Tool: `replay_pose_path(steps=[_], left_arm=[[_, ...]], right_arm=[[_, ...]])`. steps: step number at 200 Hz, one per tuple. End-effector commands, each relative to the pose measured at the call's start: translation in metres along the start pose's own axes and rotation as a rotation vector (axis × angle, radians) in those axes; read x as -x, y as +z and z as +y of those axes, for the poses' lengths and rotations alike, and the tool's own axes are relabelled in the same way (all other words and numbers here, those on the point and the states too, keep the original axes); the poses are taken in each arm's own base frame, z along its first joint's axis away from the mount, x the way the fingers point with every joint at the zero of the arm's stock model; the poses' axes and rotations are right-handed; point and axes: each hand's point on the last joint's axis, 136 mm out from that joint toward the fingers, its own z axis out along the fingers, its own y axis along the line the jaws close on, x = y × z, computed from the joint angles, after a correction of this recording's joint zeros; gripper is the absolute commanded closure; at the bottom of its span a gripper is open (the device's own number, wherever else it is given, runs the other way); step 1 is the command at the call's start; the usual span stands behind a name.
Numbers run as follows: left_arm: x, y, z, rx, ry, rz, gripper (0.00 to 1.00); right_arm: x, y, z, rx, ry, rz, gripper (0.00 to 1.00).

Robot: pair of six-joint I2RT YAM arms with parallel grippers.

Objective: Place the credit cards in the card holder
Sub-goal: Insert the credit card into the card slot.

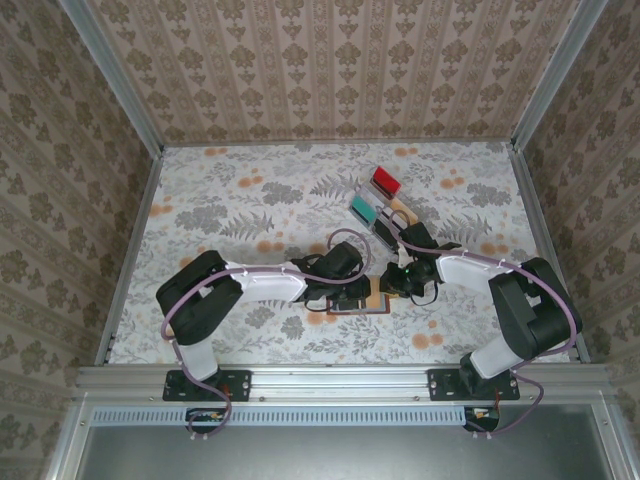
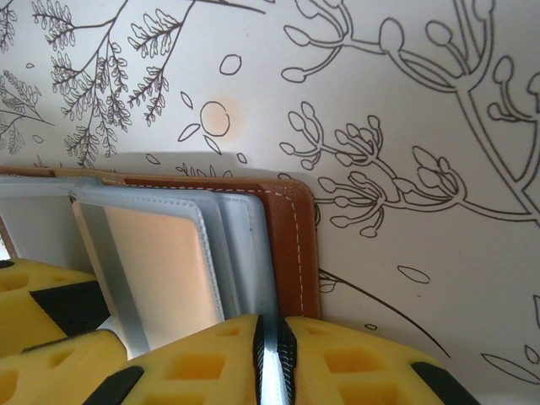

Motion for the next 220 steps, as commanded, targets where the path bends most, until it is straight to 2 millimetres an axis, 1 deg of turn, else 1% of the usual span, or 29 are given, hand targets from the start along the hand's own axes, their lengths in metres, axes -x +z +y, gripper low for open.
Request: replay_pose_path(steps=[1,24,33,50,61,83,109,128,149,175,184,201,220], left_arm=[[-0.002,-0.006,0.007,0.054,-0.006,-0.011,0.60],[-0.002,-0.012,0.022,0.108,-0.008,-0.016,0.58],[-0.002,-0.013,0.025,0.118,-0.008,-0.018,0.58],[-0.001,-0.016,0.027,0.134,-0.004,-0.021,0.57],[-0.001,-0.017,0.025,0.128,0.005,-0.022,0.57],[0.002,-0.019,0.010,0.073,0.030,-0.028,0.56],[0.012,-0.028,-0.012,0.025,0.074,-0.061,0.55],[0.015,-0.030,-0.020,0.010,0.076,-0.072,0.58],[0.014,-0.026,-0.027,-0.010,0.080,-0.067,0.63],[0.010,-0.018,-0.018,0.032,0.065,-0.039,0.64],[0.008,-0.015,-0.013,0.053,0.049,-0.031,0.63],[0.006,-0.011,-0.008,0.072,0.034,-0.020,0.61],[0.003,-0.007,-0.005,0.088,0.030,-0.007,0.61]], right_arm=[[-0.020,0.015,-0.033,-0.130,0.042,0.063,0.81],[-0.021,0.016,-0.036,-0.141,0.043,0.062,0.81],[-0.021,0.016,-0.036,-0.142,0.042,0.064,0.81],[-0.021,0.016,-0.037,-0.145,0.041,0.064,0.81],[-0.021,0.016,-0.036,-0.144,0.040,0.064,0.81],[-0.019,0.015,-0.034,-0.135,0.038,0.059,0.81],[-0.018,0.013,-0.032,-0.130,0.038,0.054,0.81],[-0.018,0.014,-0.032,-0.128,0.039,0.056,0.81],[-0.018,0.014,-0.031,-0.126,0.037,0.056,0.81],[-0.019,0.014,-0.032,-0.129,0.040,0.057,0.81],[-0.019,0.014,-0.032,-0.129,0.041,0.056,0.81],[-0.019,0.014,-0.032,-0.128,0.039,0.055,0.81],[-0.019,0.015,-0.032,-0.129,0.039,0.057,0.80]])
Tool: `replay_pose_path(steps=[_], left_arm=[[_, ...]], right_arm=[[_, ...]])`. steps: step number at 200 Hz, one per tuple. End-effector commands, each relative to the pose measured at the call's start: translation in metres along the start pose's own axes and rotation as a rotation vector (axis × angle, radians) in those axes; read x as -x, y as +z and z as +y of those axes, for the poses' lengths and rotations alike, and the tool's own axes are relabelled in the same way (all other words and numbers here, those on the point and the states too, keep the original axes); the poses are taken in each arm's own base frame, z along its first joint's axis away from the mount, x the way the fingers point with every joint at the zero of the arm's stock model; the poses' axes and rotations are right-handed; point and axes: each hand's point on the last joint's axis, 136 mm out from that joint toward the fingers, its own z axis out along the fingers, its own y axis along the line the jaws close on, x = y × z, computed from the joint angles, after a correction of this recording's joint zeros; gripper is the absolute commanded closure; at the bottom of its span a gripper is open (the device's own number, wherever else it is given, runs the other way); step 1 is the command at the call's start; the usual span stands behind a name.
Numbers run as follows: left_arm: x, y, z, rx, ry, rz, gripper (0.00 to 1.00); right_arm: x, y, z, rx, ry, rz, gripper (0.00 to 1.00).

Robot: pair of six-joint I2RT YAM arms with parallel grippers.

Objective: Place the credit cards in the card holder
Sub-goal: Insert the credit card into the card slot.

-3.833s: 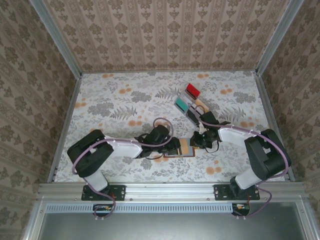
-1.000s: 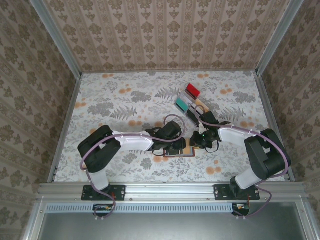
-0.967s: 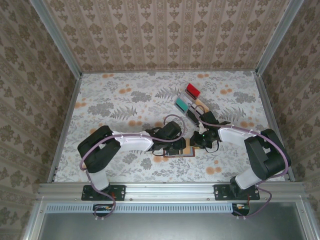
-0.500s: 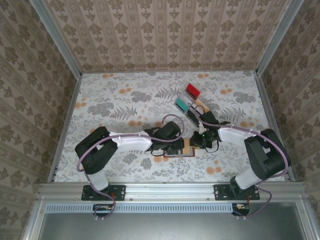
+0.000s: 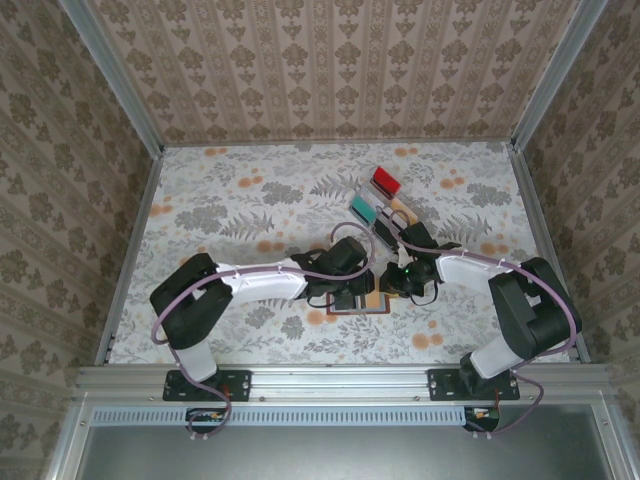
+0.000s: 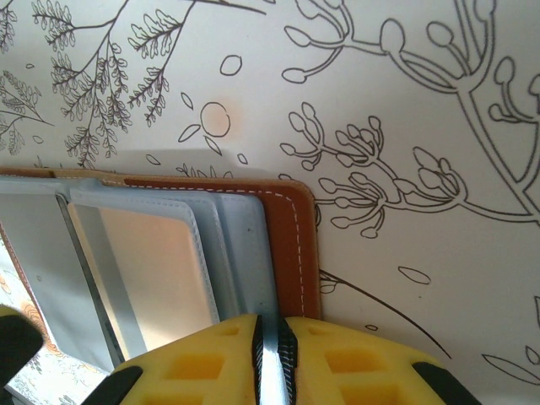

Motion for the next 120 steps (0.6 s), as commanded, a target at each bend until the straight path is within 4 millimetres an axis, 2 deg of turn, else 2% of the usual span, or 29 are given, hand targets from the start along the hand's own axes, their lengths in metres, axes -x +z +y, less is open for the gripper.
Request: replay_pose_path(steps=[1,37,48,84,120], left_arm=[[-0.008,0.009,0.010,0.061,-0.015,0.033,0.61],[-0.012,0.014,0.011,0.074,-0.012,0.055,0.61],[-0.013,0.016,0.010,0.072,-0.013,0.064,0.65],[-0.011,0.018,-0.006,0.005,0.012,0.064,0.70],[-0.014,0.022,-0.010,-0.019,0.010,0.080,0.71]], right_arm=[[-0.019,0.014,-0.033,-0.128,0.039,0.056,0.80],[-0.019,0.015,-0.033,-0.129,0.039,0.057,0.80],[-0.019,0.015,-0.033,-0.129,0.039,0.057,0.80],[-0.020,0.015,-0.033,-0.126,0.042,0.058,0.80],[-0.018,0.014,-0.030,-0.121,0.039,0.055,0.80]])
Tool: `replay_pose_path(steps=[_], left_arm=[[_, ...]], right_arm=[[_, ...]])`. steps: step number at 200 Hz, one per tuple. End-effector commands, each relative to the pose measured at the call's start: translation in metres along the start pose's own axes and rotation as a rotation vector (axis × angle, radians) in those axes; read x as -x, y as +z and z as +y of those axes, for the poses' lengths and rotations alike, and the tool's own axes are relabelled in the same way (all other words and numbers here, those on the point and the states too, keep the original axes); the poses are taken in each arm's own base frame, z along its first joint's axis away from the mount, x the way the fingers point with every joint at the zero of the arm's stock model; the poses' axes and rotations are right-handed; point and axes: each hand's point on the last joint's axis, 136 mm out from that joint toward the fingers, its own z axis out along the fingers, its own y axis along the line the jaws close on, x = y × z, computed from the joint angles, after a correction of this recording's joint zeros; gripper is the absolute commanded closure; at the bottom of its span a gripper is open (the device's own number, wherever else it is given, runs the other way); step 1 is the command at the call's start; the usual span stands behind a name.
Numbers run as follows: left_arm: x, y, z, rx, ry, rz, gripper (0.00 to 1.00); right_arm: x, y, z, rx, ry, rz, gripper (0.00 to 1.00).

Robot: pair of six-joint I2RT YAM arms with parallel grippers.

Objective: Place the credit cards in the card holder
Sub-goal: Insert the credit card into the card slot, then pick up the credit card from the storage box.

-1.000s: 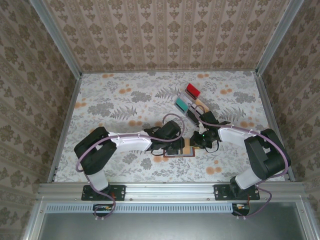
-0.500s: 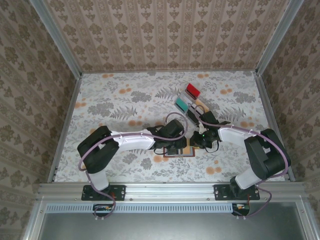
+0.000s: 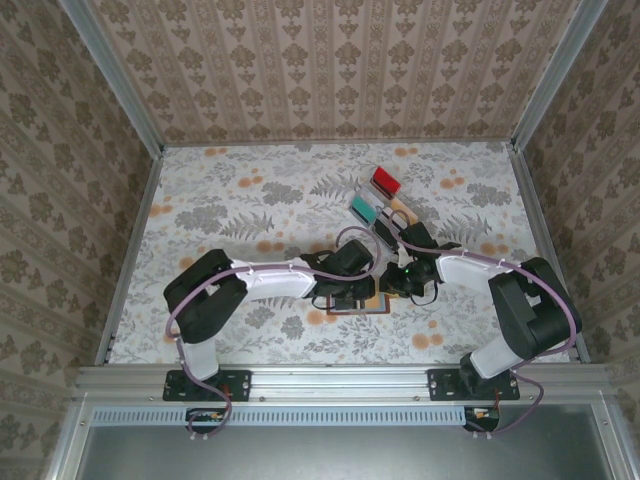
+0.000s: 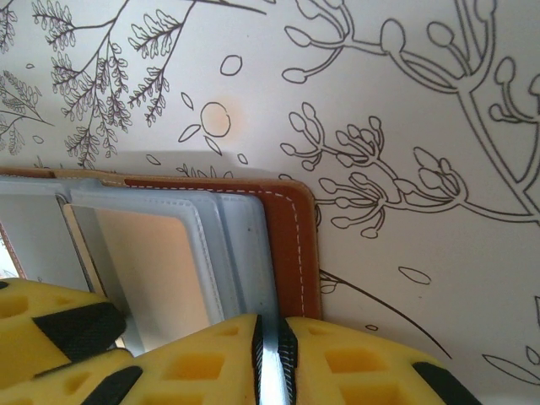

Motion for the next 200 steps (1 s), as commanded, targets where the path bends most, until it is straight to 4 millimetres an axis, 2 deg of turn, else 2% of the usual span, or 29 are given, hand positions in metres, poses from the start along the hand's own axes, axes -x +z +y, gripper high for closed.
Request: replay_pose_path(steps=[1,44,72,131,137,152,165,200], left_arm=[[-0.002,0.004,-0.011,-0.036,0.012,0.016,0.70],[0.004,-0.012,-0.006,-0.026,0.015,-0.048,0.68],[0.011,-0.027,-0.001,-0.011,0.017,-0.109,0.67],[0.025,-0.058,0.013,0.021,0.010,-0.228,0.62],[0.027,-0.060,0.014,0.016,0.009,-0.234,0.62],[0.029,-0.065,0.017,0.015,0.002,-0.242,0.61],[0.031,-0.069,0.020,0.019,-0.006,-0.249,0.61],[0.035,-0.073,0.026,0.018,-0.029,-0.260,0.57]], right_arm=[[-0.018,0.013,-0.030,-0.121,0.039,0.056,0.80],[-0.015,0.009,-0.027,-0.116,0.037,0.043,0.79],[-0.007,-0.003,-0.017,-0.100,0.025,0.004,0.76],[0.018,-0.049,0.002,-0.116,-0.040,-0.120,0.67],[0.025,-0.060,0.011,-0.095,-0.063,-0.159,0.66],[0.027,-0.073,0.019,-0.090,-0.093,-0.170,0.65],[0.037,-0.086,0.025,-0.101,-0.119,-0.217,0.65],[0.068,-0.112,0.024,-0.225,-0.221,-0.297,0.67]])
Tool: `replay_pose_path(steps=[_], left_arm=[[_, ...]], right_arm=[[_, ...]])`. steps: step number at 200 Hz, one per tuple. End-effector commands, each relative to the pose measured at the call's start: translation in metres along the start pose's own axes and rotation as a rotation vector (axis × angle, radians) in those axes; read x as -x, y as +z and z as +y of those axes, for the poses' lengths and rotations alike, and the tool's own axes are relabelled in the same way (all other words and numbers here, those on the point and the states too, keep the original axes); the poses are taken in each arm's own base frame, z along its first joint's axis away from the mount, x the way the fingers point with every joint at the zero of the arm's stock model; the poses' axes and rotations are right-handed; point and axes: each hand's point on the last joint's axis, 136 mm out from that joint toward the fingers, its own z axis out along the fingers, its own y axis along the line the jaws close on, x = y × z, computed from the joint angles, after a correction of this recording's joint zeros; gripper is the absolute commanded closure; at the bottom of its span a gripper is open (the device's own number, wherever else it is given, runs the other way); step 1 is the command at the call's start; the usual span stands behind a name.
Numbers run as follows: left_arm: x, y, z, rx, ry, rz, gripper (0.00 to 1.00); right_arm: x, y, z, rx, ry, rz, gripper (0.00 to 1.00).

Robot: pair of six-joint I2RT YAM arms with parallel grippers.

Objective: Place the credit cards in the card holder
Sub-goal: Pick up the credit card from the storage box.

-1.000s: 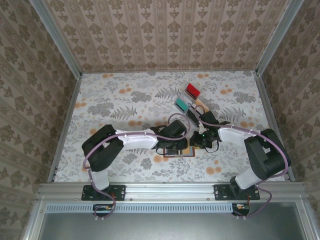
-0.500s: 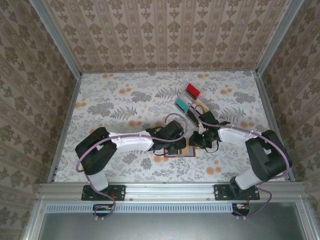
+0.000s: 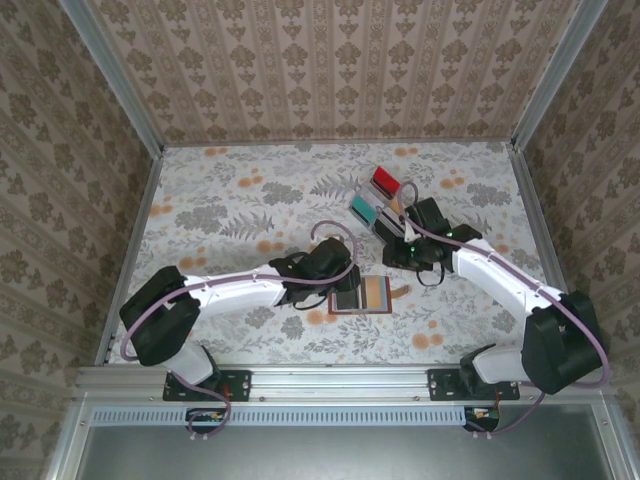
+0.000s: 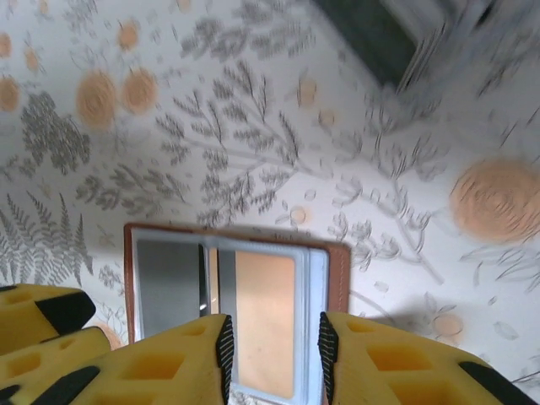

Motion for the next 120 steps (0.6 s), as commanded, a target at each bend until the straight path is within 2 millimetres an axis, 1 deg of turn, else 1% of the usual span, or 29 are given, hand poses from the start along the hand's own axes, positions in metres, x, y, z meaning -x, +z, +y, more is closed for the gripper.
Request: replay_pose_path(steps=[1,10,13,35,47,62,92,109,120], left_arm=[[0.008,-0.006,0.008,0.015,-0.010,-0.029,0.56],[0.009,-0.006,0.009,0.008,-0.018,-0.032,0.56],[0.011,-0.007,0.008,0.004,-0.022,-0.036,0.55],[0.016,-0.008,0.009,-0.014,-0.047,-0.047,0.52],[0.018,-0.008,0.009,-0.030,-0.062,-0.051,0.51],[0.021,-0.009,0.011,-0.038,-0.079,-0.056,0.51],[0.023,-0.012,0.015,-0.039,-0.088,-0.060,0.50],[0.023,-0.013,0.019,-0.036,-0.093,-0.060,0.50],[0.023,-0.014,0.021,-0.037,-0.095,-0.060,0.50]], right_arm=[[0.017,-0.014,-0.016,-0.134,-0.097,-0.025,0.67],[0.029,-0.020,-0.016,-0.166,-0.134,-0.045,0.67],[0.029,-0.014,-0.019,-0.185,-0.145,-0.025,0.67],[0.049,-0.009,-0.023,-0.257,-0.225,-0.016,0.67],[0.060,-0.009,-0.029,-0.319,-0.239,-0.020,0.67],[0.076,-0.013,-0.035,-0.376,-0.228,-0.044,0.65],[0.108,-0.021,-0.034,-0.310,-0.165,-0.089,0.57],[0.126,-0.021,-0.034,-0.248,-0.118,-0.103,0.44],[0.136,-0.022,-0.037,-0.228,-0.100,-0.103,0.44]])
